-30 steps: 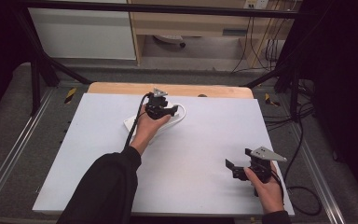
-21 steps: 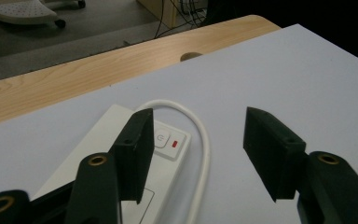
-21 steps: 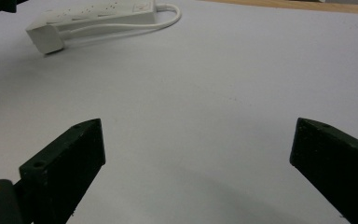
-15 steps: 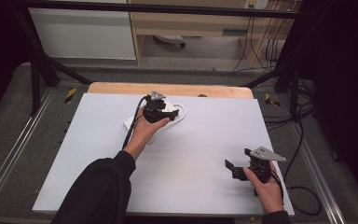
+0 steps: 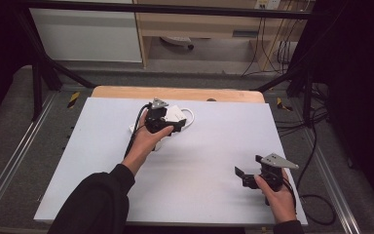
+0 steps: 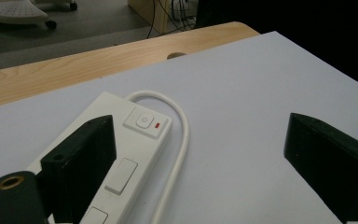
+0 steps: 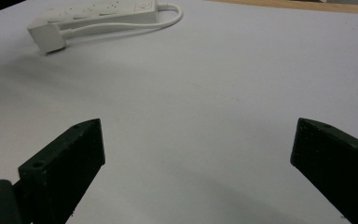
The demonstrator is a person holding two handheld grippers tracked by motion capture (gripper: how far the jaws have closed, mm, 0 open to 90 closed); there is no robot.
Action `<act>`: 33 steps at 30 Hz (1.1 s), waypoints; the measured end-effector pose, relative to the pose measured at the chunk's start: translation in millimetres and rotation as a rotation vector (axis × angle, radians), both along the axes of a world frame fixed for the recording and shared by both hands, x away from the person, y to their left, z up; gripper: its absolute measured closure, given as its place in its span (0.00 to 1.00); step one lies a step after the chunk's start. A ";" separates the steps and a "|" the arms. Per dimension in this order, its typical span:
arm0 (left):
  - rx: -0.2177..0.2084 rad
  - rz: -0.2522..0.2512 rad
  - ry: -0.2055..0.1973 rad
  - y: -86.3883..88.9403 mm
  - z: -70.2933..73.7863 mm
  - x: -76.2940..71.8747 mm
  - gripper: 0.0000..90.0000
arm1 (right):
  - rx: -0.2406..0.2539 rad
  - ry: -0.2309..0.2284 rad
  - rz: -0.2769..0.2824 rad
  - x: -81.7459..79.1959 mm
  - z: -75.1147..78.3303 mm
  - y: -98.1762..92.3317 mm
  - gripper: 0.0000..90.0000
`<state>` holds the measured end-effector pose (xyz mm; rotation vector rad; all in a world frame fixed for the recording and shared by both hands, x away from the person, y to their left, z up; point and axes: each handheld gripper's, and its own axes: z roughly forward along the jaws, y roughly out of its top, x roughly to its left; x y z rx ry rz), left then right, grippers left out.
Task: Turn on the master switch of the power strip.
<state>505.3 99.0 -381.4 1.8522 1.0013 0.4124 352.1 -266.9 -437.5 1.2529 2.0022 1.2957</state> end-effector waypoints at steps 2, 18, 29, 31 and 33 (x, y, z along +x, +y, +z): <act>-0.007 0.001 -0.006 2.5 0.5 -5.2 0.10 | 0.000 0.000 0.000 0.1 0.0 0.0 0.04; -0.033 0.002 -0.043 45.2 6.7 -63.6 0.10 | -0.002 -0.006 0.009 0.6 1.4 1.4 0.04; -0.073 0.041 -0.065 96.0 12.5 -103.8 0.09 | -0.025 0.007 0.016 0.9 -0.7 4.7 0.04; -0.077 0.043 -0.069 105.3 11.4 -109.5 0.09 | -0.031 0.007 0.018 2.3 -1.7 4.9 0.04; -0.090 0.060 -0.068 114.0 10.3 -114.2 0.09 | -0.032 0.010 0.014 2.8 -2.2 5.5 0.04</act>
